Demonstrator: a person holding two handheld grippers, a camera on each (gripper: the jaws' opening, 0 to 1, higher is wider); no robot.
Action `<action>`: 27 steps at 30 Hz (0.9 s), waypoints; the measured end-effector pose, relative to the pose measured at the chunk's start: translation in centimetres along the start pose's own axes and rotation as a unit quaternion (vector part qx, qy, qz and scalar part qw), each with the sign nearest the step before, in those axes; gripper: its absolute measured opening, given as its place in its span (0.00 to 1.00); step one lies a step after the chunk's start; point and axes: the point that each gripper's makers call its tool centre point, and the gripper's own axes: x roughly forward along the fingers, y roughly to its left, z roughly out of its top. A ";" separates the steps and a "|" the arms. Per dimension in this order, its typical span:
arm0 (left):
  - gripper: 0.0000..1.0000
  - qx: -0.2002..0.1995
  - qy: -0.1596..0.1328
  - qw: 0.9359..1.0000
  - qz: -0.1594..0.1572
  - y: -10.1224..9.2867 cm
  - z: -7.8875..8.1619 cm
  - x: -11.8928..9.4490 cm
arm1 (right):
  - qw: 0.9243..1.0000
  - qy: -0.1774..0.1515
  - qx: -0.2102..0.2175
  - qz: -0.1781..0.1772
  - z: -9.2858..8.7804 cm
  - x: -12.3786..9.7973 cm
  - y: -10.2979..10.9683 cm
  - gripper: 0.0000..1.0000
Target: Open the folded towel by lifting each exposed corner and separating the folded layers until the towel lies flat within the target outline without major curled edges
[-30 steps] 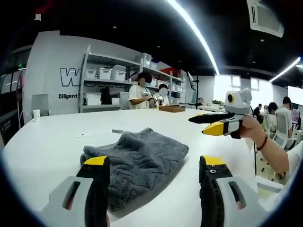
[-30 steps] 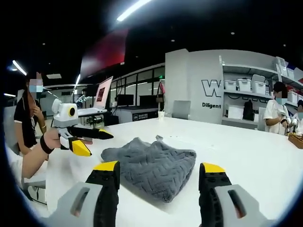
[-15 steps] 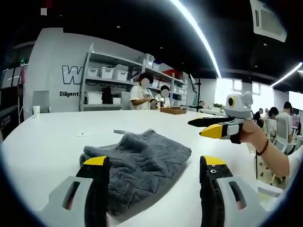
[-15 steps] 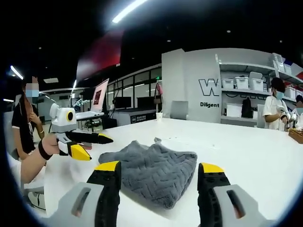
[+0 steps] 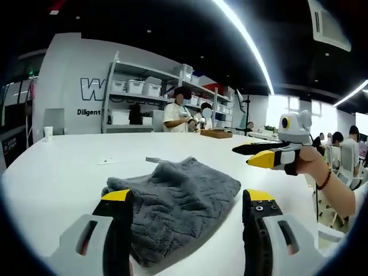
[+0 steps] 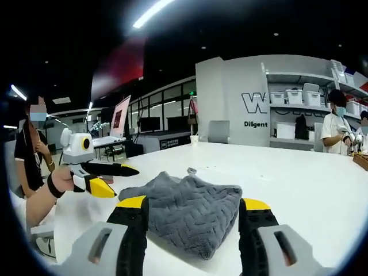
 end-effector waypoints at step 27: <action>0.74 -0.029 -0.006 0.999 0.016 1.0 0.2 0.5 | 1.000 0.009 0.018 -0.005 -0.6 0.6 -0.5 0.61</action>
